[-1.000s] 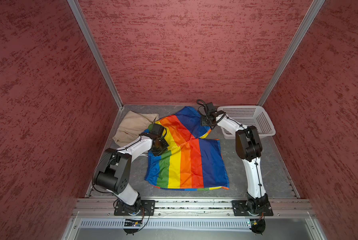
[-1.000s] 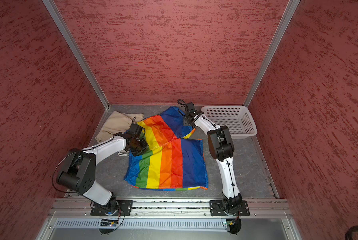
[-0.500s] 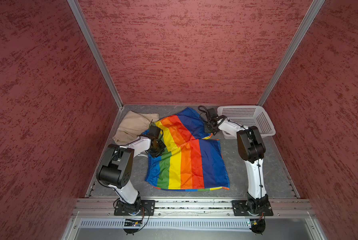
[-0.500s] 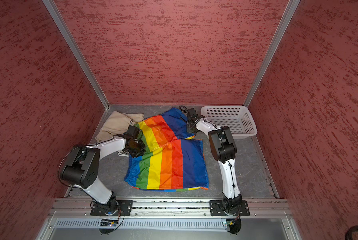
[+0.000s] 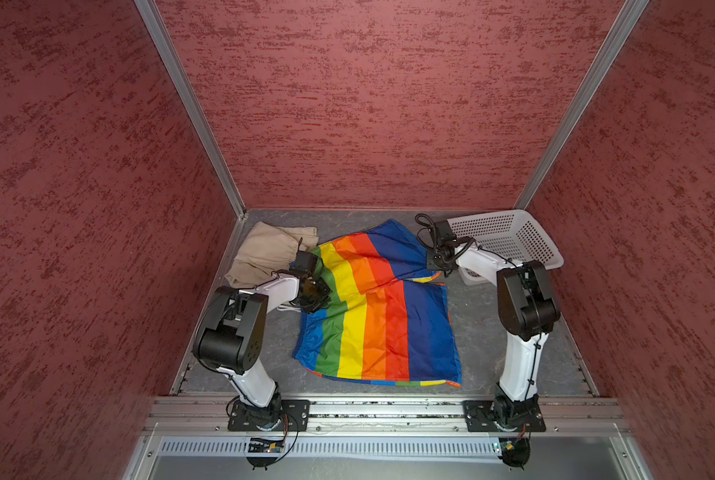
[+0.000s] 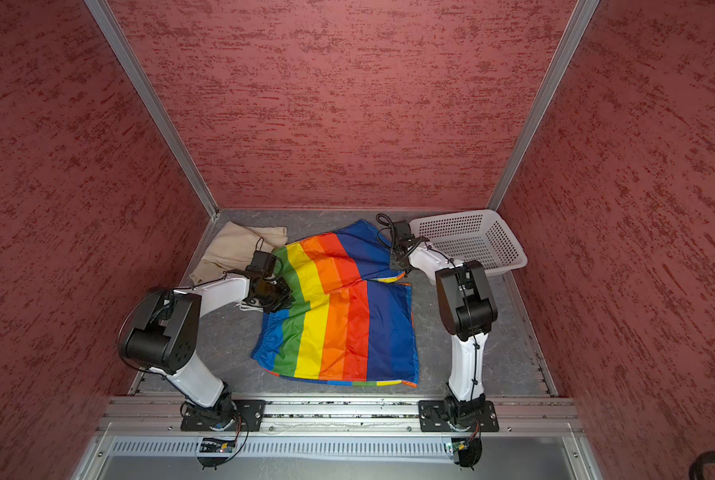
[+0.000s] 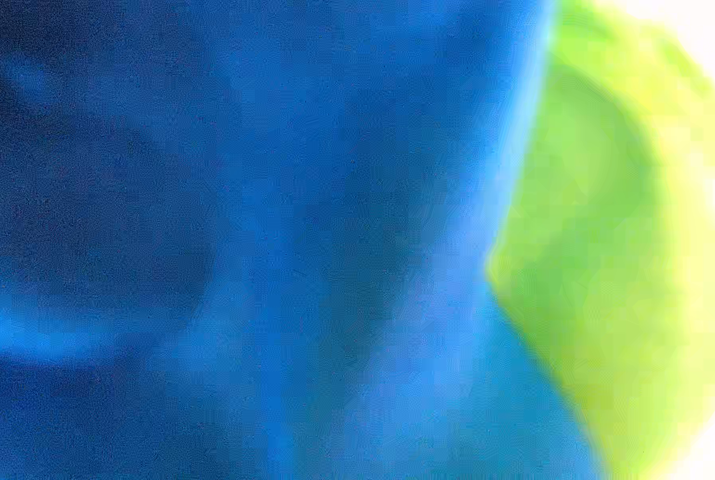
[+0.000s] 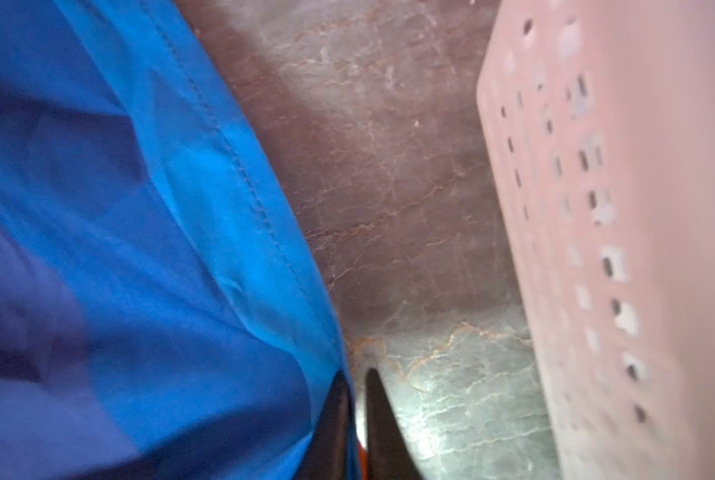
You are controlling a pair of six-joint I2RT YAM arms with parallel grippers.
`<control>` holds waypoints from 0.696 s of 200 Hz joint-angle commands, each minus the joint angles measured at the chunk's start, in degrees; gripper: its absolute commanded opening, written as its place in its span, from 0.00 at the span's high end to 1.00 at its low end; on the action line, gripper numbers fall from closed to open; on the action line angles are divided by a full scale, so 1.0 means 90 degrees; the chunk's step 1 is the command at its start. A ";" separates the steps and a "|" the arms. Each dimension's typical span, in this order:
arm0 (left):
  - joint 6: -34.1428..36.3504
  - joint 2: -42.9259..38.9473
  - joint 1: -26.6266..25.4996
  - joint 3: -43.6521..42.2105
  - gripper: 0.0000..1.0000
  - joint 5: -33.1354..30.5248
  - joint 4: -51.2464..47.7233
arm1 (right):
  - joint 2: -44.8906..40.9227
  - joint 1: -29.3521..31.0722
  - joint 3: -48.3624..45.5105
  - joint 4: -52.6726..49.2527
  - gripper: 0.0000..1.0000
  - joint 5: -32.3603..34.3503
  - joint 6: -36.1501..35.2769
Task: Fold and stack the shorts
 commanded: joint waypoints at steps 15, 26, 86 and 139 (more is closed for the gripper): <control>0.0134 0.0111 -0.0239 0.0297 0.81 -0.0131 -0.0640 | -0.0525 -0.0052 0.0089 0.0250 0.59 -0.0652 0.0332; 0.0164 -0.0048 -0.0382 0.0564 0.80 -0.0096 -0.0892 | -0.0602 -0.0013 0.0257 0.0264 0.55 -0.0760 0.0365; 0.0397 -0.0696 -0.0829 0.2160 0.73 -0.0451 -0.1966 | -0.0024 0.0189 0.1275 0.1454 0.44 -0.1199 0.0178; 0.0607 0.0169 -0.0704 0.2850 0.73 -0.0860 -0.2050 | 0.1870 0.0242 0.2995 0.2202 0.42 -0.1631 0.0253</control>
